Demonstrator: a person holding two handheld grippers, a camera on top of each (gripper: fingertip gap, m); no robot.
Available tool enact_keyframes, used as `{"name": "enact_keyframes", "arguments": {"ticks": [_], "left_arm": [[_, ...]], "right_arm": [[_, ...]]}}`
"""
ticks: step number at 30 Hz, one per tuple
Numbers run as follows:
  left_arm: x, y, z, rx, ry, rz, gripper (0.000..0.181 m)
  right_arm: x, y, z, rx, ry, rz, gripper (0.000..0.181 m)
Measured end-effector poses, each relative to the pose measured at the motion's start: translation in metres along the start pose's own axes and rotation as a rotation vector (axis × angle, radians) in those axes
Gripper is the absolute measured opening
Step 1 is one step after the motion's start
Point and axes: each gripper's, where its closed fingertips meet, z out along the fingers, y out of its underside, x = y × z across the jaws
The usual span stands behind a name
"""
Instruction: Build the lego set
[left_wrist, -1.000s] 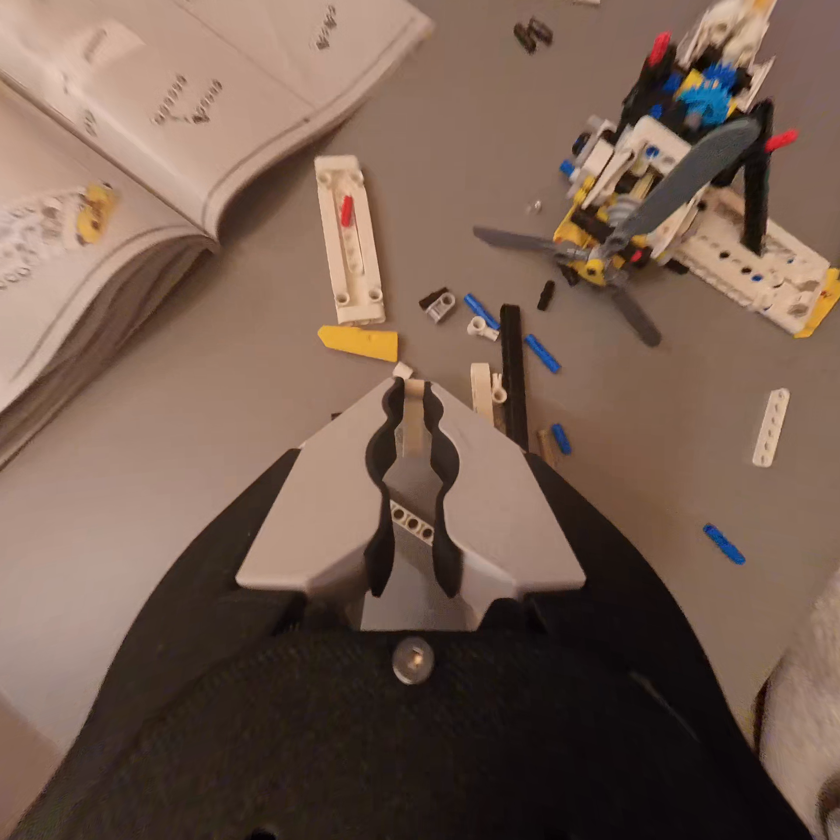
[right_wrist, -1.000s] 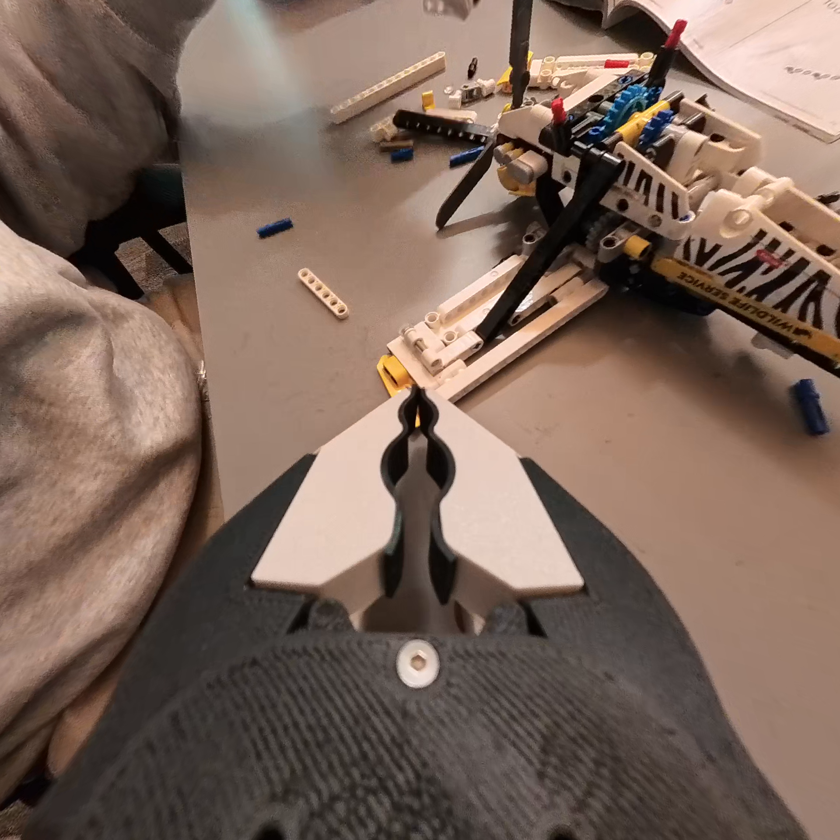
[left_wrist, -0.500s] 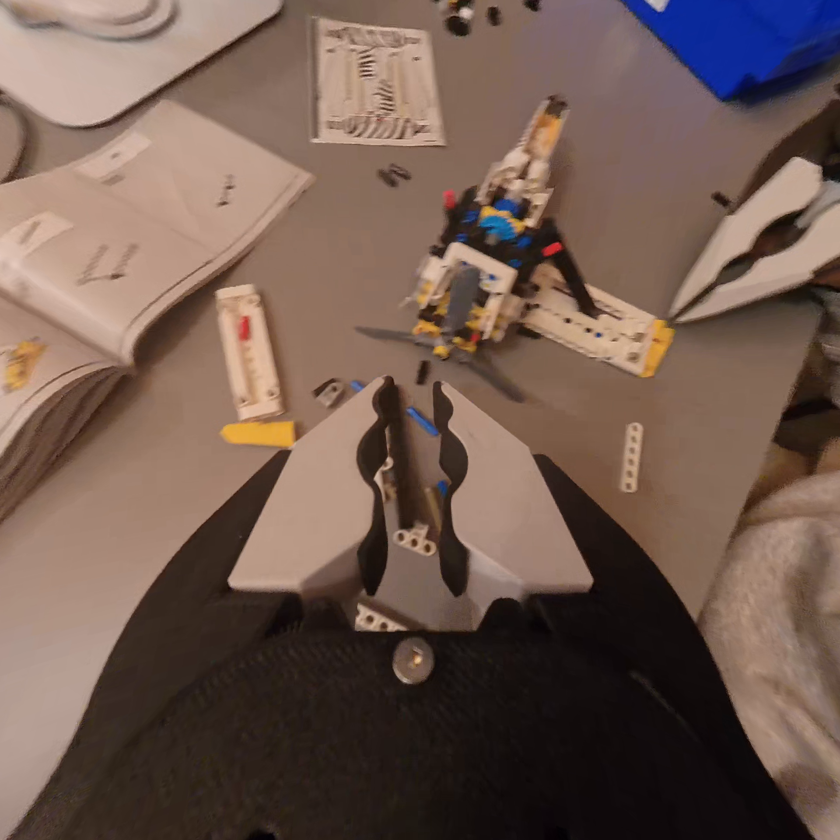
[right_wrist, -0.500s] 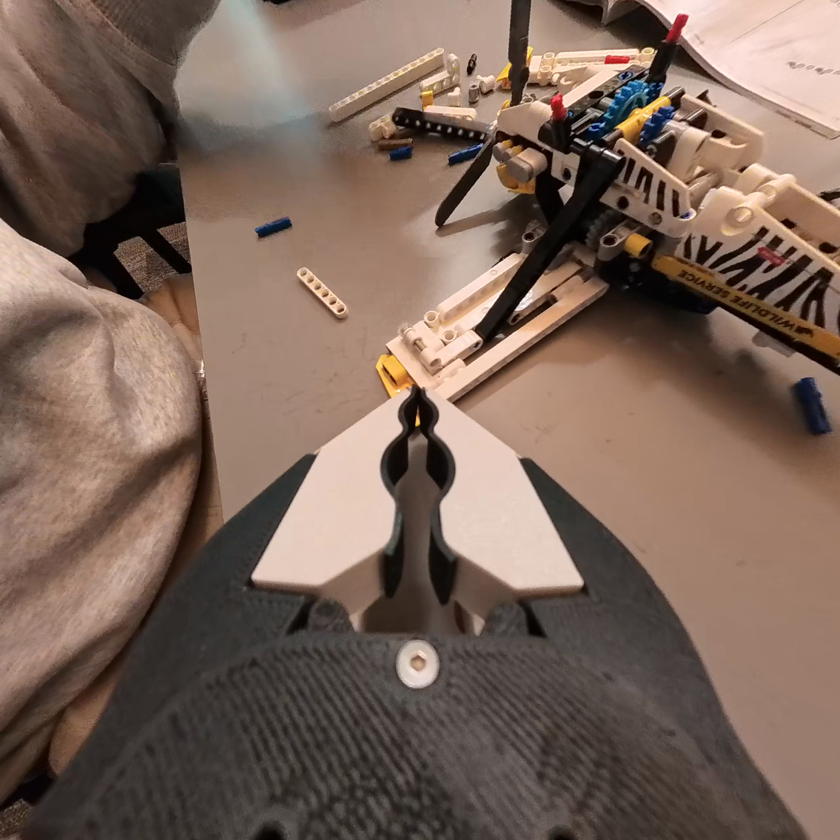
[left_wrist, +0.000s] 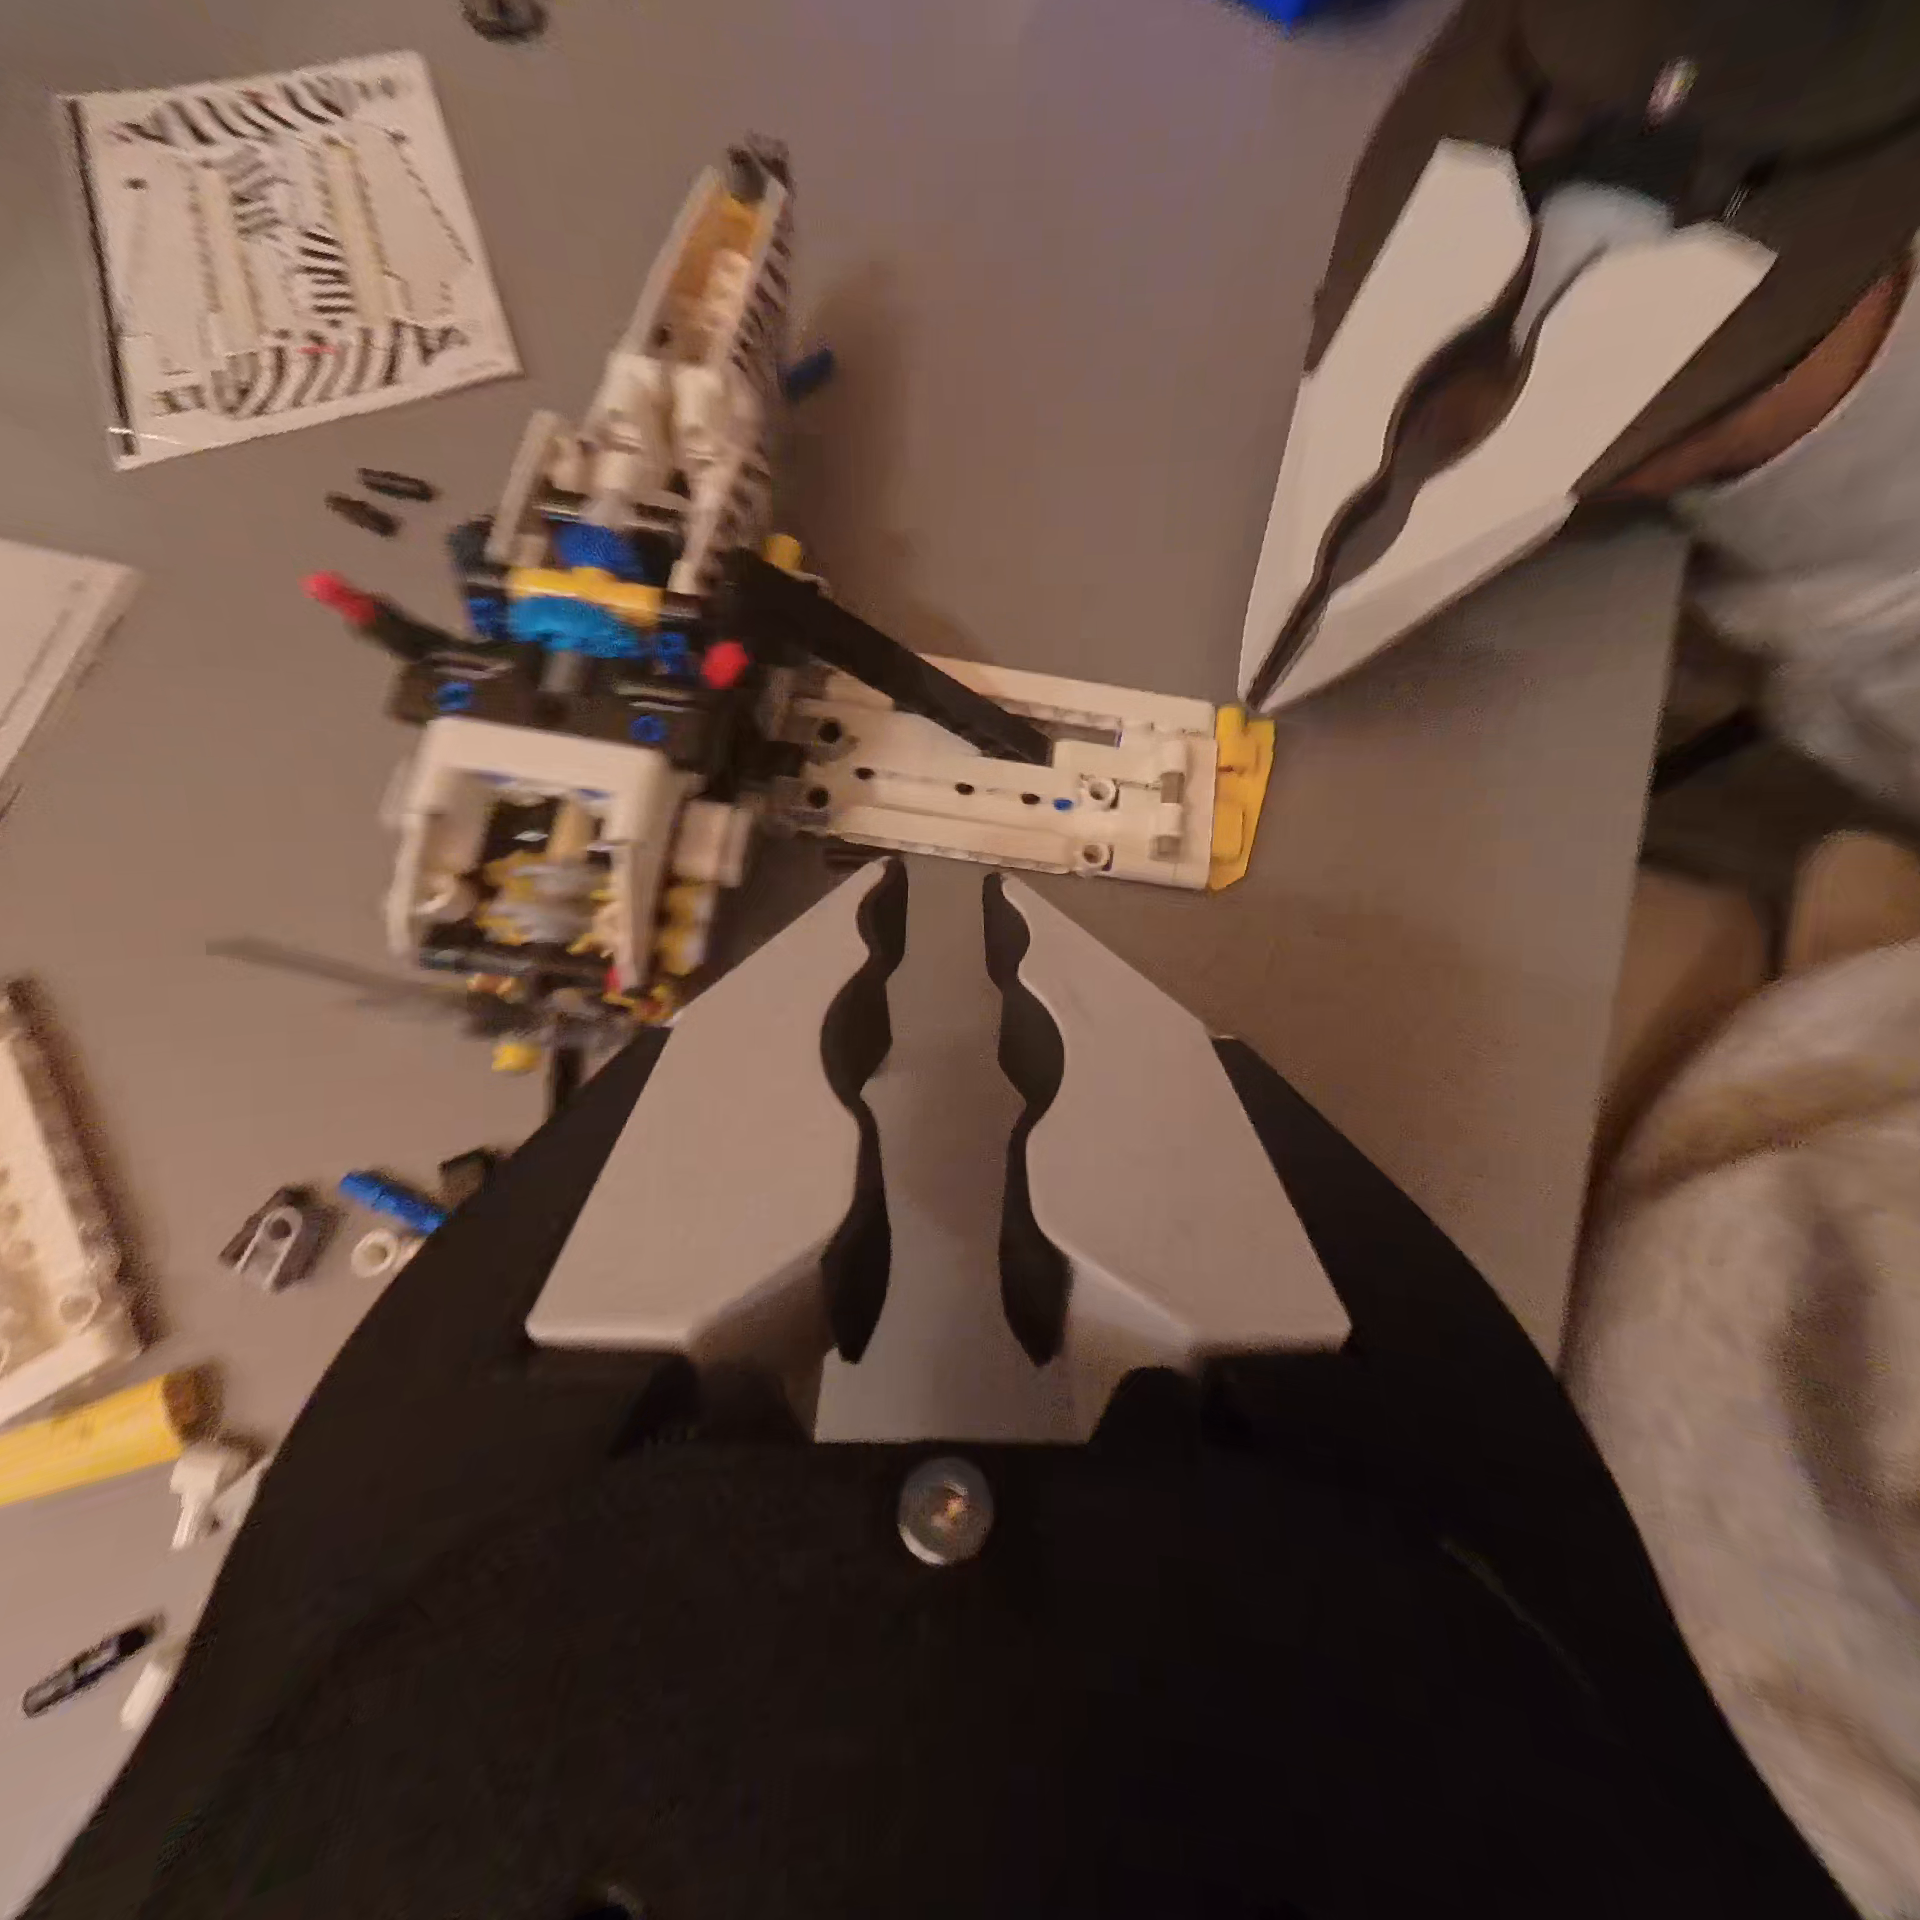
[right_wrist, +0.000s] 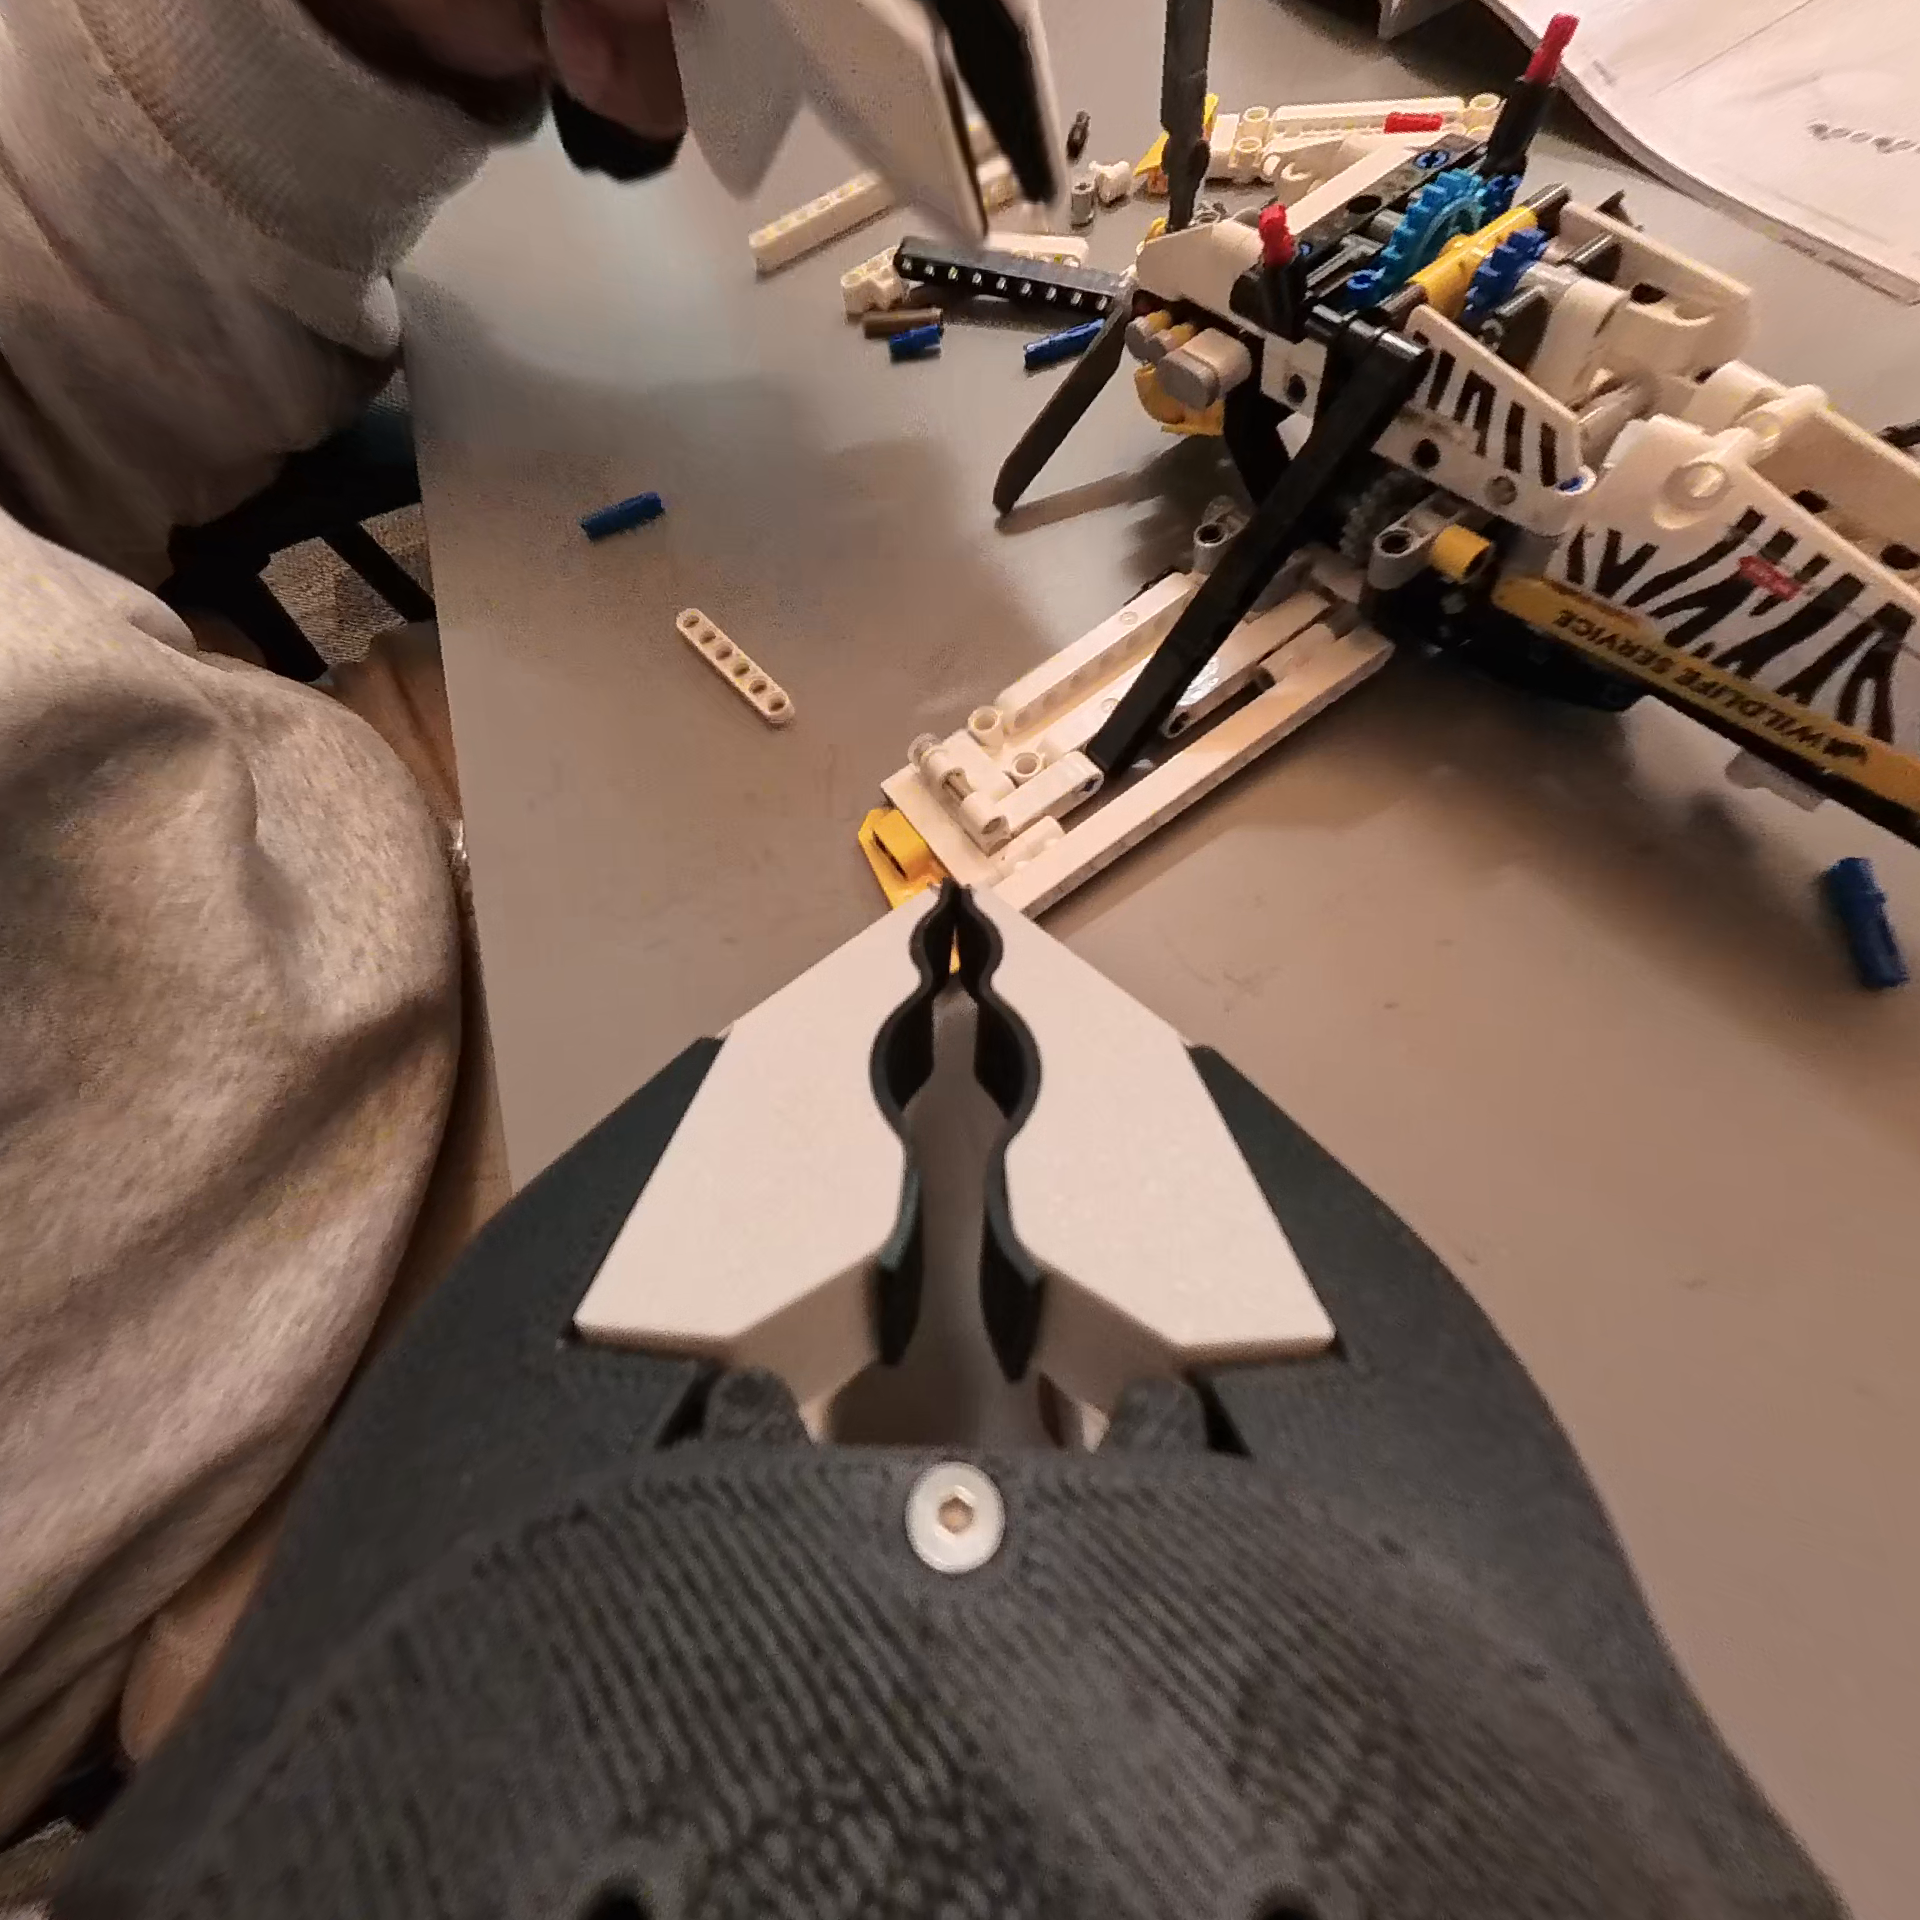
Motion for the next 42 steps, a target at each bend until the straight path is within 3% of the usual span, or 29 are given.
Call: {"name": "enact_keyframes", "arguments": {"ticks": [3, 6, 11, 30, 36, 39, 42], "left_arm": [[-0.004, 0.012, 0.021, -0.112, -0.119, 0.074, 0.017], [-0.016, 0.012, 0.028, -0.128, -0.191, 0.071, 0.02], [-0.016, 0.008, 0.033, -0.114, -0.113, -0.01, 0.02], [-0.016, 0.012, 0.038, -0.143, -0.076, 0.049, 0.014], [-0.012, 0.0, 0.015, -0.076, -0.051, 0.009, 0.014], [-0.028, 0.001, -0.012, -0.04, -0.119, -0.008, 0.014], [-0.057, 0.015, -0.043, -0.024, -0.22, -0.066, 0.014]], "right_arm": [[-0.001, 0.0, 0.0, 0.0, 0.006, -0.008, 0.0], [-0.001, 0.0, 0.0, 0.0, 0.005, -0.01, 0.0], [-0.003, -0.001, 0.0, 0.006, 0.001, -0.013, 0.0], [-0.005, -0.001, 0.001, 0.004, 0.006, -0.021, 0.0], [0.006, -0.012, -0.01, 0.105, 0.046, 0.034, 0.0], [0.026, -0.014, -0.015, 0.115, 0.157, 0.089, 0.0], [0.062, -0.01, -0.024, 0.1, 0.345, 0.106, 0.018]]}}
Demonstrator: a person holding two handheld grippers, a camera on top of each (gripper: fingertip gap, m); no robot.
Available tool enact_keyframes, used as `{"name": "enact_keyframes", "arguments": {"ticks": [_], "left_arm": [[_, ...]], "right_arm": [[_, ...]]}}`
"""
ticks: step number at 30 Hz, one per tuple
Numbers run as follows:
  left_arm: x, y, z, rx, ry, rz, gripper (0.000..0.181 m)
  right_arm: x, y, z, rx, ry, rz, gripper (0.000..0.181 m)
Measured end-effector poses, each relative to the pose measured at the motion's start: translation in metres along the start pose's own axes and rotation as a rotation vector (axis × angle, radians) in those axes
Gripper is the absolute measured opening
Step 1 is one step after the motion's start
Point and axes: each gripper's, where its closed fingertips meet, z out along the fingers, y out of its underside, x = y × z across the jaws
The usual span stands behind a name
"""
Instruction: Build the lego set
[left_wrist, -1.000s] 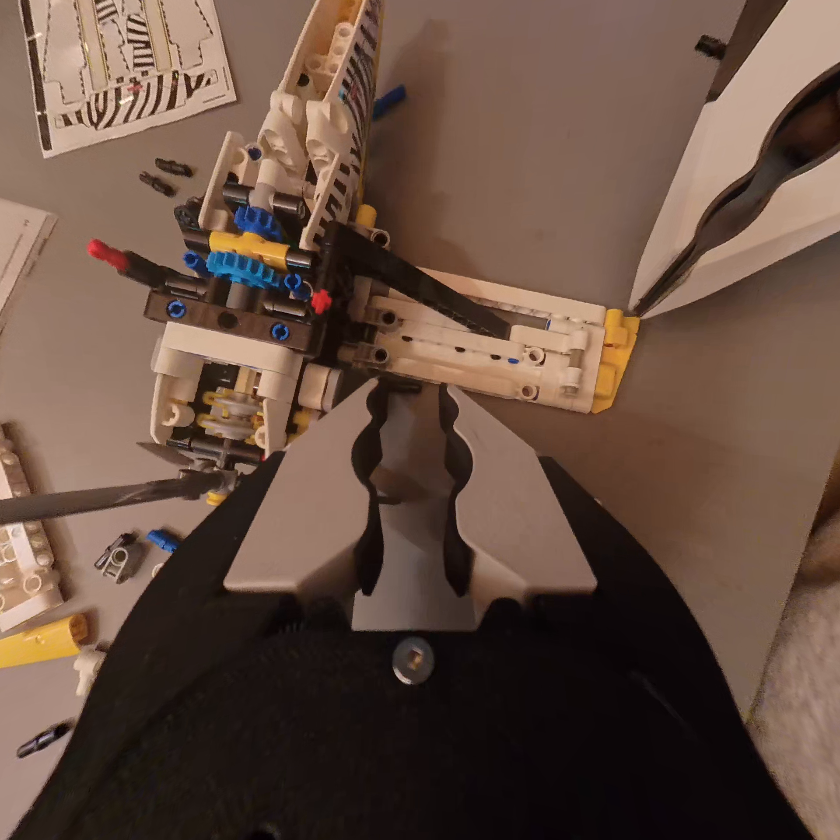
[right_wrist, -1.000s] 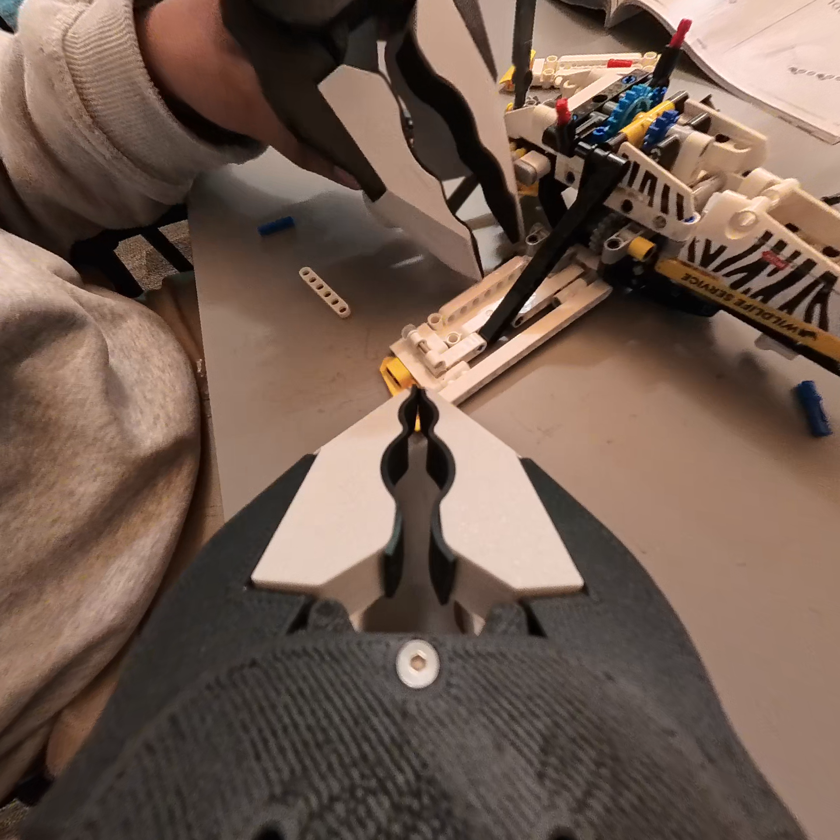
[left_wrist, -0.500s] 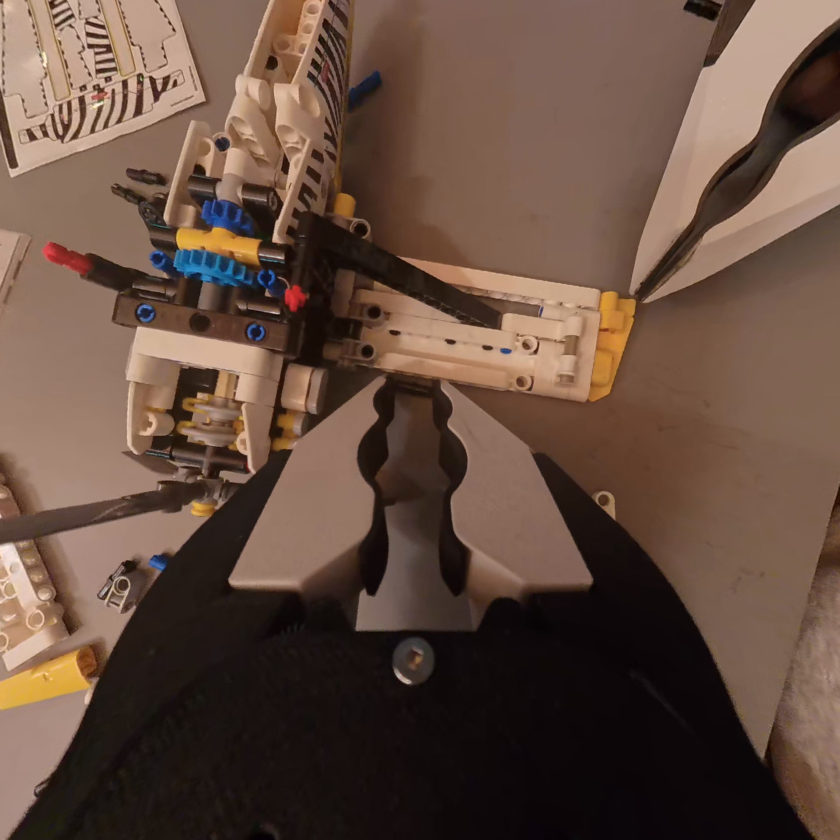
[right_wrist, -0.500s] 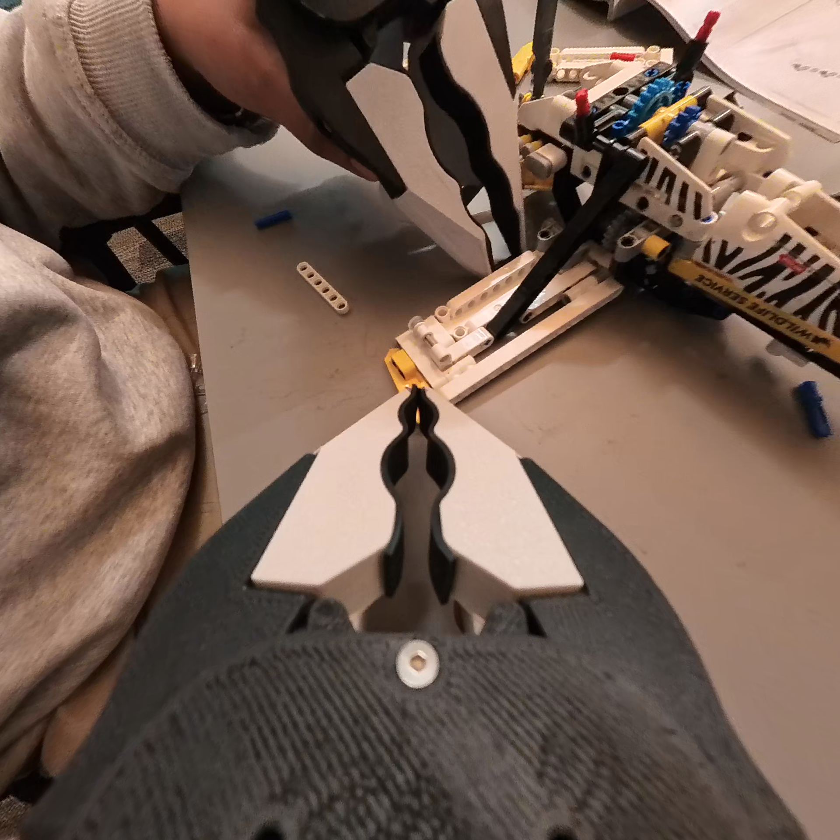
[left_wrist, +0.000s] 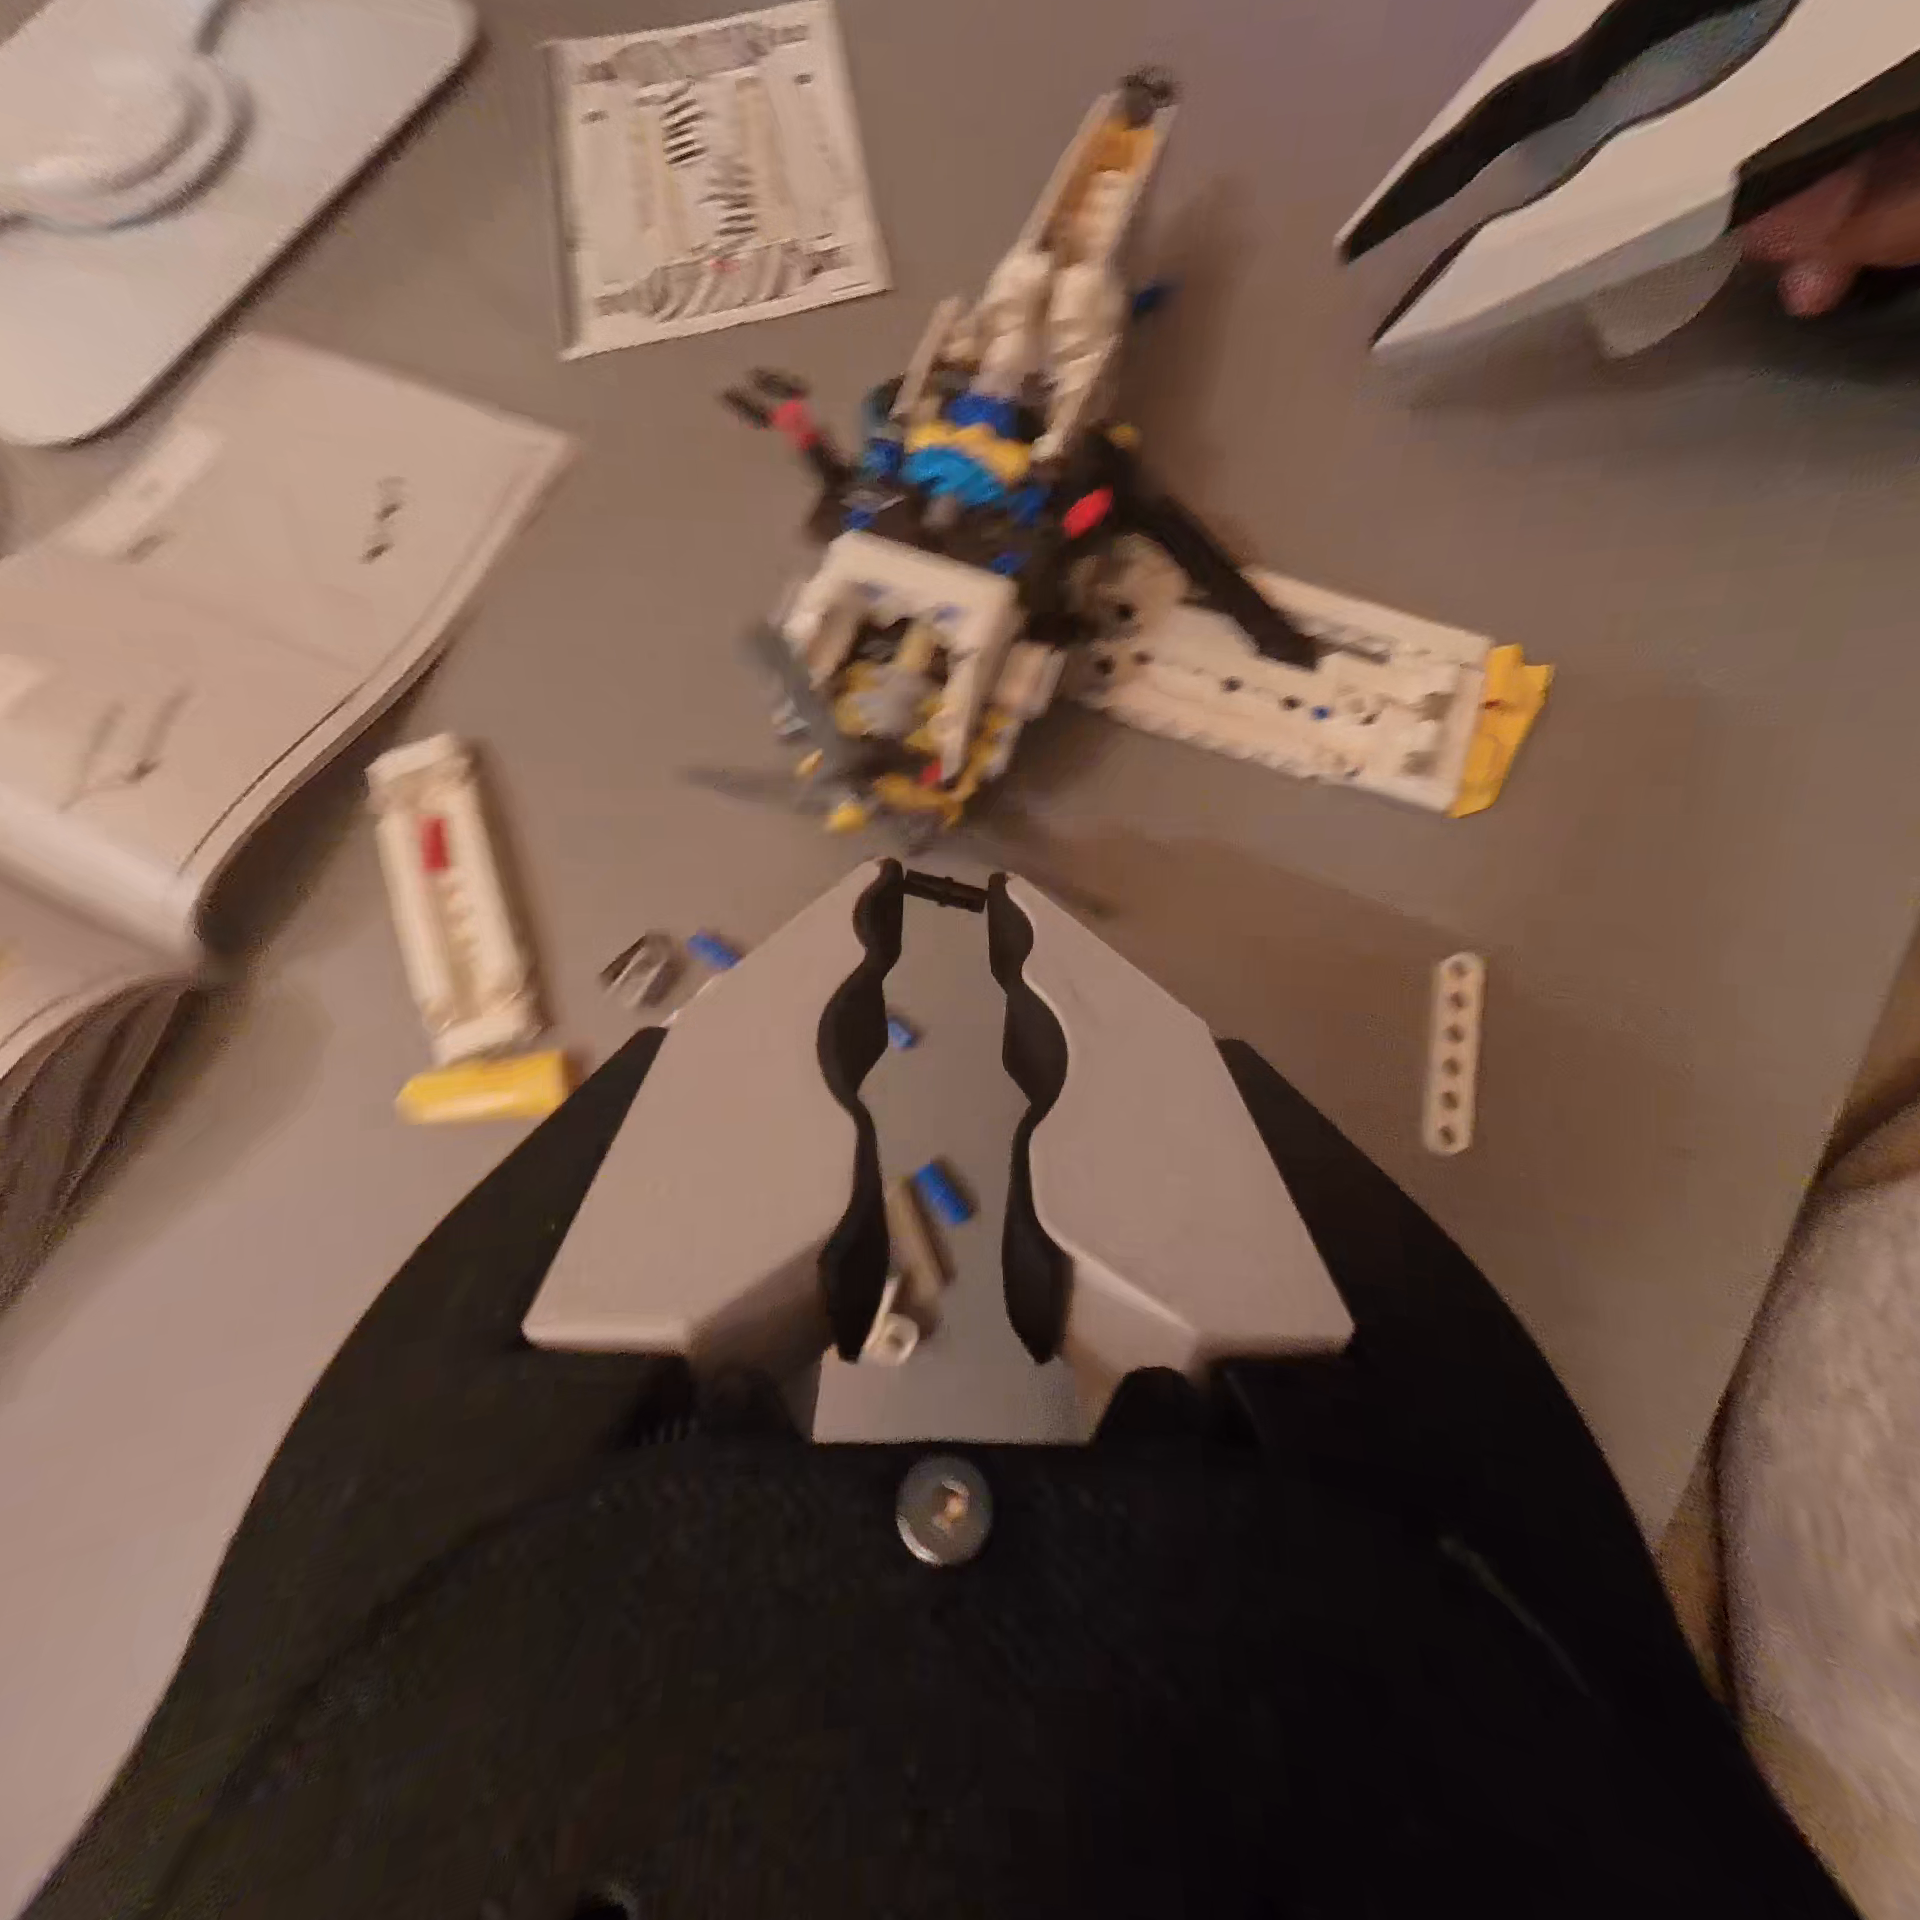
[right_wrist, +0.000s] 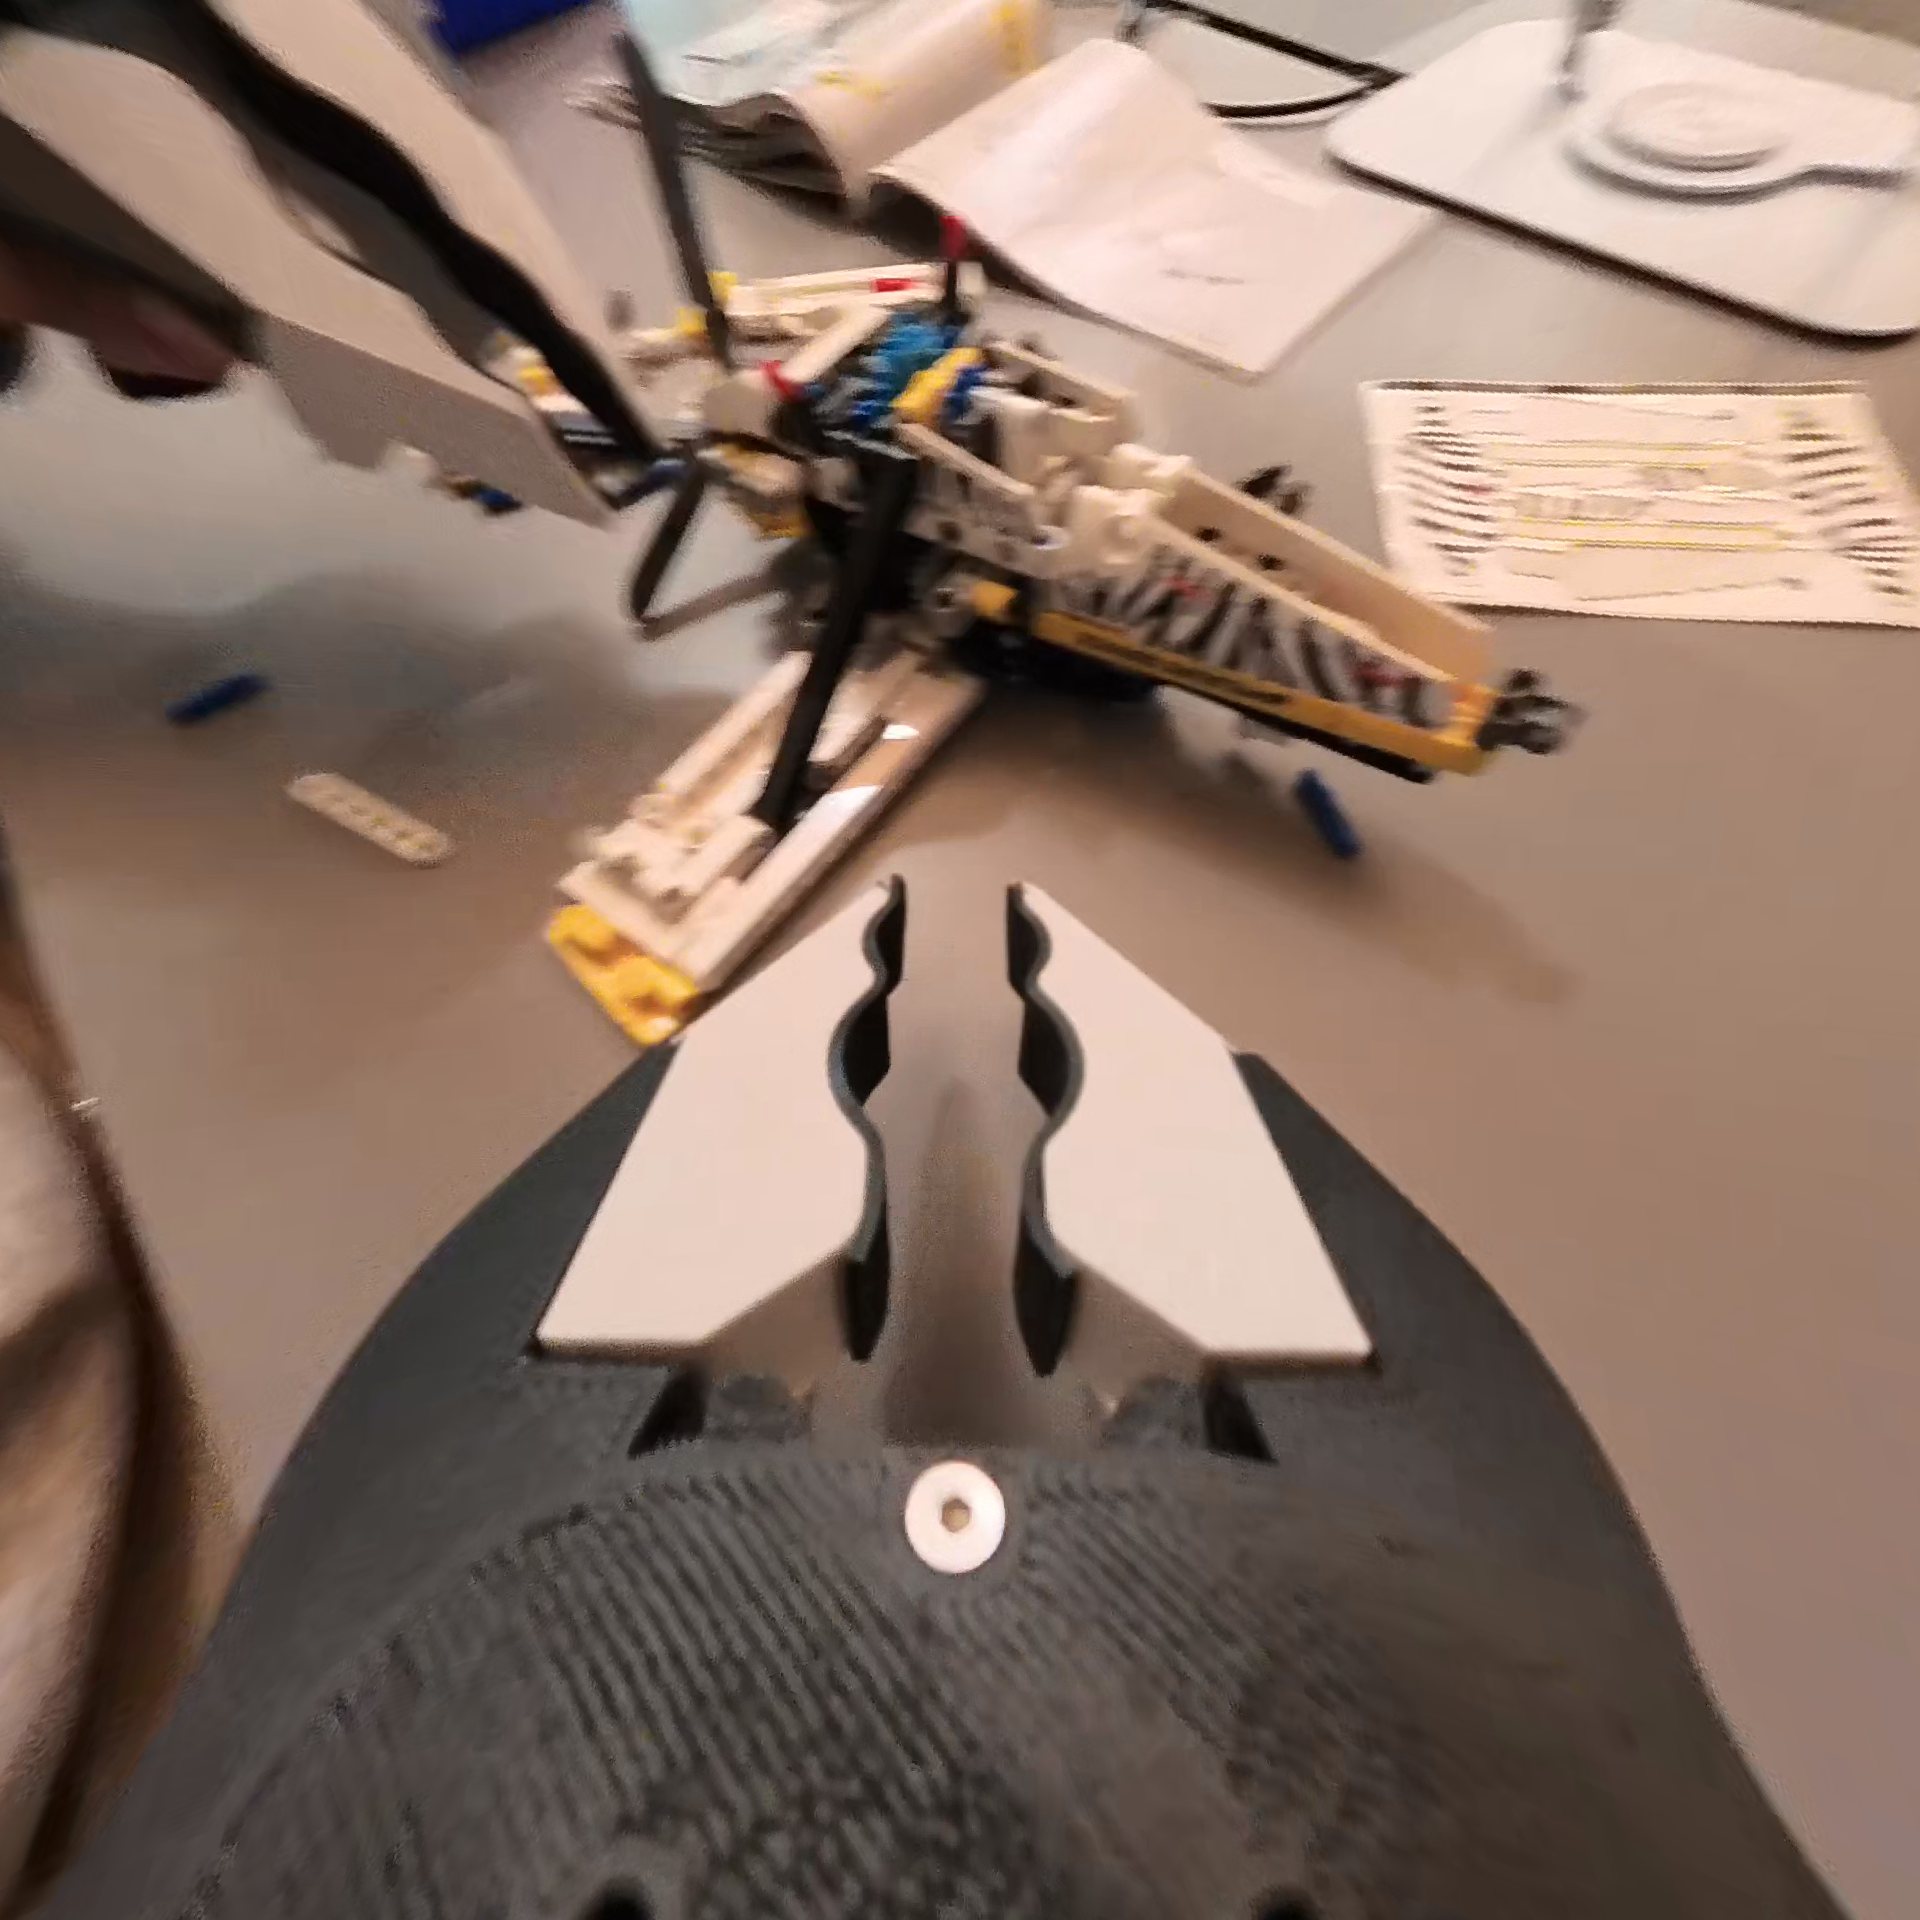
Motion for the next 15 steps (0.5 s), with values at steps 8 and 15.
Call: {"name": "enact_keyframes", "arguments": {"ticks": [8, 15], "left_arm": [[-0.075, 0.077, -0.043, -0.046, -0.159, -0.218, 0.014], [-0.085, 0.093, -0.033, -0.044, -0.103, -0.315, 0.014]], "right_arm": [[0.084, -0.004, 0.017, -0.112, 0.241, -0.05, 0.016], [0.095, 0.004, 0.043, -0.176, 0.163, 0.041, 0.016]]}}
